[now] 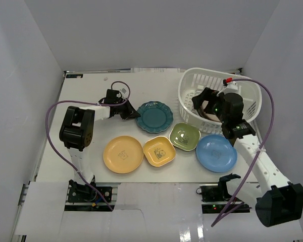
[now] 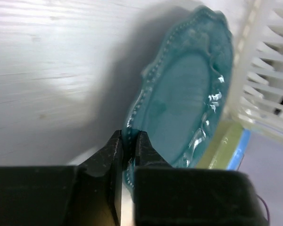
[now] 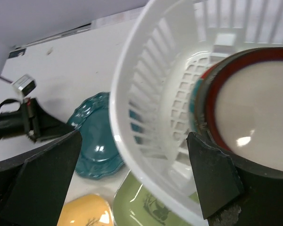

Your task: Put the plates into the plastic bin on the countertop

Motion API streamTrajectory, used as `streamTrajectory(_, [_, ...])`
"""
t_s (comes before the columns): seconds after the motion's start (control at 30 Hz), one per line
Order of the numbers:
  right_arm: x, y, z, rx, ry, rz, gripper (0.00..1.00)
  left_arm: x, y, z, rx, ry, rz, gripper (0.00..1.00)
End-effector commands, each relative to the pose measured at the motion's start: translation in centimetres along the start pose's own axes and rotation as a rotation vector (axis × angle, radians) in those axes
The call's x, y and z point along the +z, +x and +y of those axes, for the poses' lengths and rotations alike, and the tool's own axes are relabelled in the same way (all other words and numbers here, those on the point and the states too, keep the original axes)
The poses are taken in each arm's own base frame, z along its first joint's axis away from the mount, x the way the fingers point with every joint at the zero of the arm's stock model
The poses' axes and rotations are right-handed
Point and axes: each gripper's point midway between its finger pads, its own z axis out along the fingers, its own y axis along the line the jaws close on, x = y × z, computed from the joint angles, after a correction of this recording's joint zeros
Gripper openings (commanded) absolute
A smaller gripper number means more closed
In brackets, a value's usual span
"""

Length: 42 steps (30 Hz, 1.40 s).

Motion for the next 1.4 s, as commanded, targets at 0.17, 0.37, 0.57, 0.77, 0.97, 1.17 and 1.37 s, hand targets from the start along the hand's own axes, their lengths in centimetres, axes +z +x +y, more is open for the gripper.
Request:
streamTrajectory(0.17, [-1.9, 5.4, 8.3, -0.061, -0.271, 0.078, 0.99, -2.0, -1.2, 0.6, -0.009, -0.036, -0.055, 0.0])
streamTrajectory(0.37, [-1.6, 9.7, 14.1, -0.199, -0.4, 0.218, 0.95, -9.0, -5.2, -3.5, 0.039, 0.033, -0.243, 0.0])
streamTrajectory(0.57, [-0.9, 9.5, 16.5, -0.221, -0.447, 0.225, 0.91, -14.3, -6.0, -7.0, 0.095, 0.091, -0.378, 0.0])
streamTrajectory(0.77, [0.5, 9.2, 17.6, -0.233, -0.457, 0.226, 0.9, -18.4, -5.1, -10.2, 0.135, 0.219, -0.44, 0.0])
streamTrajectory(0.97, [2.1, 7.5, 16.0, -0.181, -0.402, 0.205, 0.9, -22.1, -3.4, -14.0, 0.156, 0.411, -0.425, 0.0])
streamTrajectory(1.17, [1.6, 6.0, 13.4, -0.058, -0.493, 0.252, 0.9, -24.4, -1.3, -17.1, 0.161, 0.584, -0.357, 0.0])
streamTrajectory(1.37, [0.0, 7.8, 15.2, -0.02, -0.677, 0.335, 0.9, -24.6, 0.1, -18.1, 0.151, 0.683, -0.259, 0.0])
